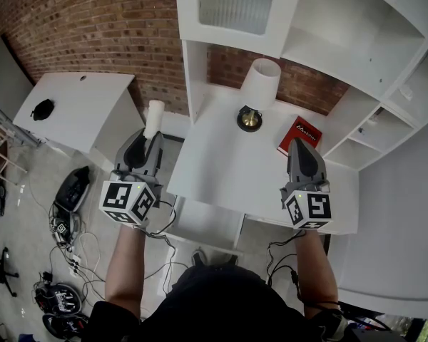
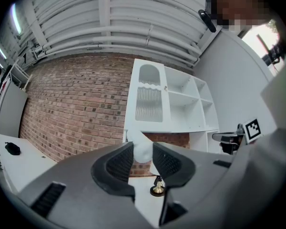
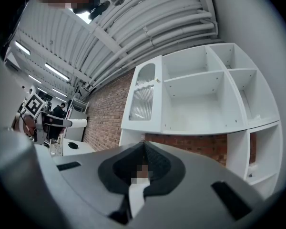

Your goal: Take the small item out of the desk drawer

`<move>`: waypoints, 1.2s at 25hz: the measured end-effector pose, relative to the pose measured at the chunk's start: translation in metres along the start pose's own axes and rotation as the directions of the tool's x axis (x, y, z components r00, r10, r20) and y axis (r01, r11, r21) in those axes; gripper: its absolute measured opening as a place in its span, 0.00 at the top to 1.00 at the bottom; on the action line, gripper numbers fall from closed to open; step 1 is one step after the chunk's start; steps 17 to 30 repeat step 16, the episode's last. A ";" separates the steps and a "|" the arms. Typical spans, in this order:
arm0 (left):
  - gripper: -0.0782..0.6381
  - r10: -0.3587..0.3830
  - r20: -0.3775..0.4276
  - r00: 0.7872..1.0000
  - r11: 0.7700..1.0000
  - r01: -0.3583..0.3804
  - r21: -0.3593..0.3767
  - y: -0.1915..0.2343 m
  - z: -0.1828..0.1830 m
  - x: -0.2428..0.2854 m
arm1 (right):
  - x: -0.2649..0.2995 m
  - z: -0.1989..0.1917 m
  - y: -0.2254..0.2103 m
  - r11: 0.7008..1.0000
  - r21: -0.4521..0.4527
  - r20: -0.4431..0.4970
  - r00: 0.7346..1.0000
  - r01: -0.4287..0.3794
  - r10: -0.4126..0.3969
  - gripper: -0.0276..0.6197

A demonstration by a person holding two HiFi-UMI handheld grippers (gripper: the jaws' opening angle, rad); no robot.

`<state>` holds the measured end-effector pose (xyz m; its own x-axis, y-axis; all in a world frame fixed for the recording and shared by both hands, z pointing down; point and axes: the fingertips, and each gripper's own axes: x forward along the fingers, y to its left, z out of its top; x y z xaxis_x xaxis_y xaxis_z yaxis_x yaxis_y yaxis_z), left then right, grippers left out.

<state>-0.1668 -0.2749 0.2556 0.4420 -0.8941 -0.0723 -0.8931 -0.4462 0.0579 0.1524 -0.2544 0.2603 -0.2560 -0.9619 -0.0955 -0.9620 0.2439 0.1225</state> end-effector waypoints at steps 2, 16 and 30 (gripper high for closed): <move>0.72 -0.004 0.000 1.000 1.000 0.004 -0.003 0.001 0.001 0.000 | 0.000 0.001 0.001 1.000 0.000 -0.001 1.000 0.004 -0.004 0.96; 0.72 -0.038 0.000 0.999 0.999 0.038 -0.006 0.015 -0.001 -0.003 | -0.001 0.003 0.015 0.999 -0.007 -0.002 0.999 0.035 -0.035 0.96; 0.72 -0.038 0.000 0.999 0.999 0.038 -0.006 0.015 -0.001 -0.003 | -0.001 0.003 0.015 0.999 -0.007 -0.002 0.999 0.035 -0.035 0.96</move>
